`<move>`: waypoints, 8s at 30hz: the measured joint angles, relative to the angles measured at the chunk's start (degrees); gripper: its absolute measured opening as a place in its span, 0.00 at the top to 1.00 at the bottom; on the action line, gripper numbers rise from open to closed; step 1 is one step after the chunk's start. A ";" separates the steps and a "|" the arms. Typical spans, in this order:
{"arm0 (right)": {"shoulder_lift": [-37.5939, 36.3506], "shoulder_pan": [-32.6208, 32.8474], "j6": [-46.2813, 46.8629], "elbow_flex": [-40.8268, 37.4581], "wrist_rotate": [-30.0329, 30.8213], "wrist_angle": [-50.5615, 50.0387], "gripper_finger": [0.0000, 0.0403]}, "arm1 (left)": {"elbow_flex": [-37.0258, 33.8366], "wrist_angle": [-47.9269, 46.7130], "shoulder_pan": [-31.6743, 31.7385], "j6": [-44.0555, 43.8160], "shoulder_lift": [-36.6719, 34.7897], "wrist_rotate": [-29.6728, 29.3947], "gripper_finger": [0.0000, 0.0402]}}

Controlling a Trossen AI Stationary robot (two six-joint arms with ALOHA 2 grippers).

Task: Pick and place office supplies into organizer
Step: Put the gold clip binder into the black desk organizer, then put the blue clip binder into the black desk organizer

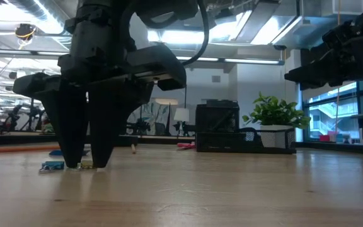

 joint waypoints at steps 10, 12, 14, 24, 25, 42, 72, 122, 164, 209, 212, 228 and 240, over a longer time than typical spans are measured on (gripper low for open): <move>0.00 0.00 -0.17 0.00 0.00 -0.01 0.64 | -0.04 -0.10 0.07 -3.68 0.06 -0.08 0.64; 0.00 0.00 -0.17 0.00 0.00 -0.01 0.64 | -0.04 -0.11 0.09 -3.70 0.06 -0.10 0.64; 0.00 0.00 -0.17 0.00 0.00 -0.01 0.64 | -0.04 -0.17 0.19 -3.71 0.06 -0.13 0.64; 0.00 0.00 -0.20 0.00 0.00 -0.01 0.64 | -0.06 -0.38 0.56 -4.32 0.10 1.51 0.64; 0.00 0.00 -0.20 0.00 0.00 -0.02 0.64 | -0.06 -0.41 0.57 -4.33 0.10 1.63 0.64; 0.00 0.00 -0.22 0.00 0.00 -0.03 0.64 | -0.17 -1.17 0.55 -3.69 0.10 1.89 0.79; -0.02 -0.02 -0.20 0.00 0.00 -0.03 0.64 | -0.41 1.46 2.05 5.57 -4.85 -8.20 0.83; -0.02 -0.02 -0.05 0.00 0.15 0.48 0.64 | -0.12 35.97 25.04 58.90 -0.41 -24.80 0.83; -0.02 -0.02 0.02 0.00 0.11 0.48 0.64 | -0.13 35.91 25.15 57.84 -4.64 -10.34 0.74; 0.00 -0.02 -0.20 0.00 0.02 0.89 0.64 | -0.10 -2.49 1.56 19.52 -10.52 -0.98 0.77; 0.00 -0.02 -0.19 0.00 0.02 0.80 0.64 | -0.10 -2.72 1.56 17.91 -10.52 -1.76 0.77; 0.00 -0.02 -0.20 0.00 0.02 0.82 0.64 | -0.10 -9.38 -1.19 3.38 -10.52 -2.15 0.78; 0.00 -0.02 -0.10 0.00 0.01 0.81 0.64 | -0.10 -9.15 -3.35 -6.38 -10.39 -1.19 0.67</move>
